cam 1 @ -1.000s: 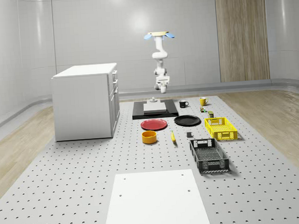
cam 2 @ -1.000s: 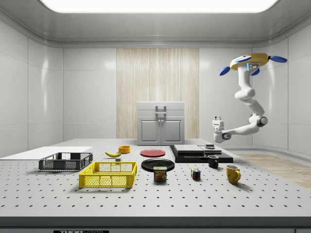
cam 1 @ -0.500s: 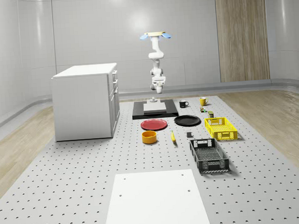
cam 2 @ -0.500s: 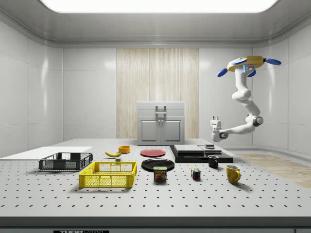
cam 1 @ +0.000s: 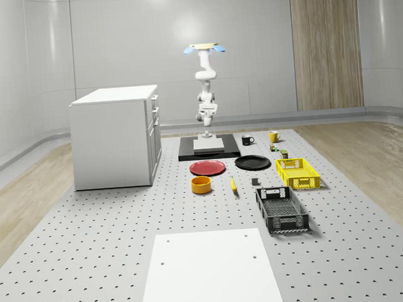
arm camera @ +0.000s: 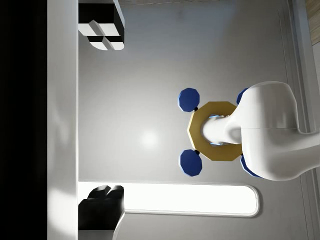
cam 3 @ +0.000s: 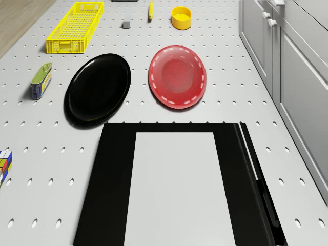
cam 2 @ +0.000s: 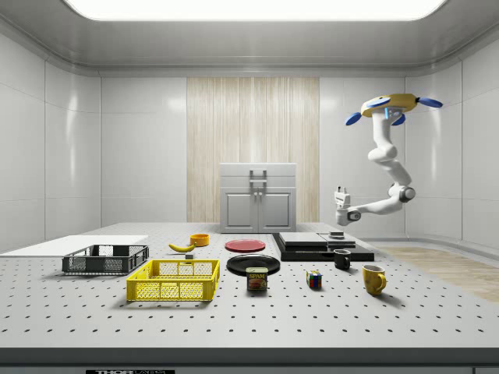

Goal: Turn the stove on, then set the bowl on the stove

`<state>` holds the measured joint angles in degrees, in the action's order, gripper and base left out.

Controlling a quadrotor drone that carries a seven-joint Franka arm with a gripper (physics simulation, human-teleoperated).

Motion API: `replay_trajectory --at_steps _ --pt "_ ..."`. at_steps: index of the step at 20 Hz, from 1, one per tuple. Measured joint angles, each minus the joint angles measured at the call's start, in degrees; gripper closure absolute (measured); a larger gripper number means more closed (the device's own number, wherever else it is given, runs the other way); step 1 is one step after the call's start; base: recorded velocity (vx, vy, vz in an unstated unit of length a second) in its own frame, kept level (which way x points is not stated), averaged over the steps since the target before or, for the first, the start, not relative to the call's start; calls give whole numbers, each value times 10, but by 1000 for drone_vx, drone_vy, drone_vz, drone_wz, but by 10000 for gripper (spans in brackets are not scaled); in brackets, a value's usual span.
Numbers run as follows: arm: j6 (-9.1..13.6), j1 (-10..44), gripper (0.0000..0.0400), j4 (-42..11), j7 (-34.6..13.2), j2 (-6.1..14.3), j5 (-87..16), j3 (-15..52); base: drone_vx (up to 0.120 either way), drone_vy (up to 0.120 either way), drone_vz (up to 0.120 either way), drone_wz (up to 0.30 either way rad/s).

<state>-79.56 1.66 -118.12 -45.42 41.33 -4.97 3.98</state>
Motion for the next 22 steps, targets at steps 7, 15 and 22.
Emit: replay_trajectory --at_steps 7,15,22 --pt "-6 25 0 -19 -16 6 -115 81 0 -120 0 0" --pt "-22 118 0 -175 -91 42 -488 322 0 -35 -50 0" --pt "26 304 0 -403 -258 98 -898 535 0 0 -120 0"
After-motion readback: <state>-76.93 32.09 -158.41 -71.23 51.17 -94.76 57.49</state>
